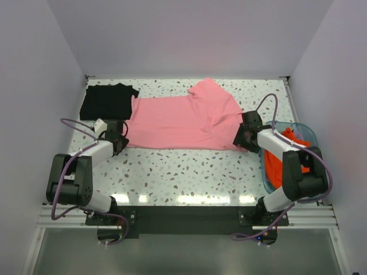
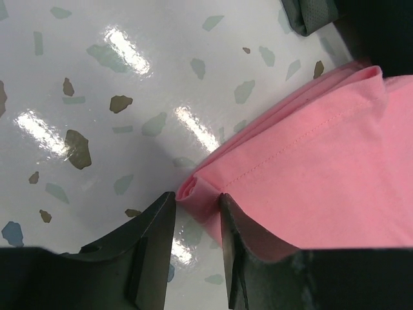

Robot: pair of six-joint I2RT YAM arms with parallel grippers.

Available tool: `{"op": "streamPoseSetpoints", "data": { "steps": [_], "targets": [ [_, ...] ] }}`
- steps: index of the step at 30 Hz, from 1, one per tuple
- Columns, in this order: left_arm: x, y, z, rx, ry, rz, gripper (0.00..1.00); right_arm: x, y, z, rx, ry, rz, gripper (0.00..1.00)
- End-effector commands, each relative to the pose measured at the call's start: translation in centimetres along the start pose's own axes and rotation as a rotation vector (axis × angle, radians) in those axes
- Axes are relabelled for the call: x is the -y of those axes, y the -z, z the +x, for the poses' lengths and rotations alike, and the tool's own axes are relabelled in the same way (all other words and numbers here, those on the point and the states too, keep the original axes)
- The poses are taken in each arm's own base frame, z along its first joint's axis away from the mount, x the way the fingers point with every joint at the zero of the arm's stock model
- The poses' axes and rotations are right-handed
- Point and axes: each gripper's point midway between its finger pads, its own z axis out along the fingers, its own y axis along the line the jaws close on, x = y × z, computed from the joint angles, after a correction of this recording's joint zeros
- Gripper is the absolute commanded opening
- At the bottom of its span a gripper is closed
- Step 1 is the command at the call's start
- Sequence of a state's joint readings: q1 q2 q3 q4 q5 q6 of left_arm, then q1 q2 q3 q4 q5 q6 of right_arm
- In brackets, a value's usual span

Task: Fold and stack the t-shirts
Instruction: Fold the tshirt

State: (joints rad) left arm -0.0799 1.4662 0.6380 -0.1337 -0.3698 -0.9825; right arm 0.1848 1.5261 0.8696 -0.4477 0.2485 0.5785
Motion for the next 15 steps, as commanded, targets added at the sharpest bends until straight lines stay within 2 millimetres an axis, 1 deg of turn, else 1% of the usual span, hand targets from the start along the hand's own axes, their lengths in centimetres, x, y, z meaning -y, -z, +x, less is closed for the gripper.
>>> {"op": "streamPoseSetpoints", "data": {
  "steps": [1, 3, 4, 6, 7, 9, 10, 11, 12, 13, 14, 15],
  "targets": [
    [-1.8, -0.7, 1.6, -0.047, -0.016, -0.068, 0.37, 0.4, -1.6, -0.2, 0.029, -0.028, 0.034, 0.67],
    [-1.9, -0.8, 1.6, -0.048, -0.019, -0.076, 0.31, 0.3, -2.0, -0.1, 0.029, -0.025, 0.036, 0.63],
    [-1.8, -0.8, 1.5, -0.047, -0.017, -0.076, 0.29, 0.4, -2.4, 0.2, 0.018, -0.018, 0.043, 0.56],
    [-1.9, -0.7, 1.5, -0.047, -0.016, -0.076, 0.24, 0.4, -2.5, 0.0, 0.017, -0.014, 0.049, 0.47],
    [-2.0, -0.7, 1.4, -0.046, -0.014, -0.081, 0.21, 0.3, -2.4, -0.2, 0.02, -0.014, 0.049, 0.33],
    [-1.7, -0.5, 1.0, -0.035, -0.01, -0.082, 0.18, 0.3, -2.1, -0.5, 0.027, -0.014, 0.05, 0.17],
    [-1.9, -0.3, 0.9, -0.035, -0.009, -0.09, 0.11, 0.3, -1.9, -0.6, 0.027, -0.013, 0.051, 0.04],
    [-1.9, -0.1, 0.7, -0.03, -0.005, -0.094, 0.05, 0.1, -1.5, -1.0, 0.035, -0.015, 0.039, 0.0],
    [-2.0, 0.1, 0.5, -0.024, 0.0, -0.099, 0.01, 0.2, -1.1, -0.8, 0.025, -0.014, 0.039, 0.0],
    [-2.2, 0.6, 0.0, -0.013, 0.003, -0.113, 0.0, 0.1, -0.8, -0.9, 0.024, -0.013, 0.03, 0.0],
    [-2.3, 0.9, -0.1, -0.008, 0.007, -0.117, 0.0, -0.2, 0.0, -1.2, 0.034, -0.019, 0.009, 0.0],
    [-2.4, 1.1, -0.5, 0.007, 0.014, -0.123, 0.0, -0.1, 0.6, -1.1, 0.031, -0.017, 0.005, 0.0]
  ]
}}
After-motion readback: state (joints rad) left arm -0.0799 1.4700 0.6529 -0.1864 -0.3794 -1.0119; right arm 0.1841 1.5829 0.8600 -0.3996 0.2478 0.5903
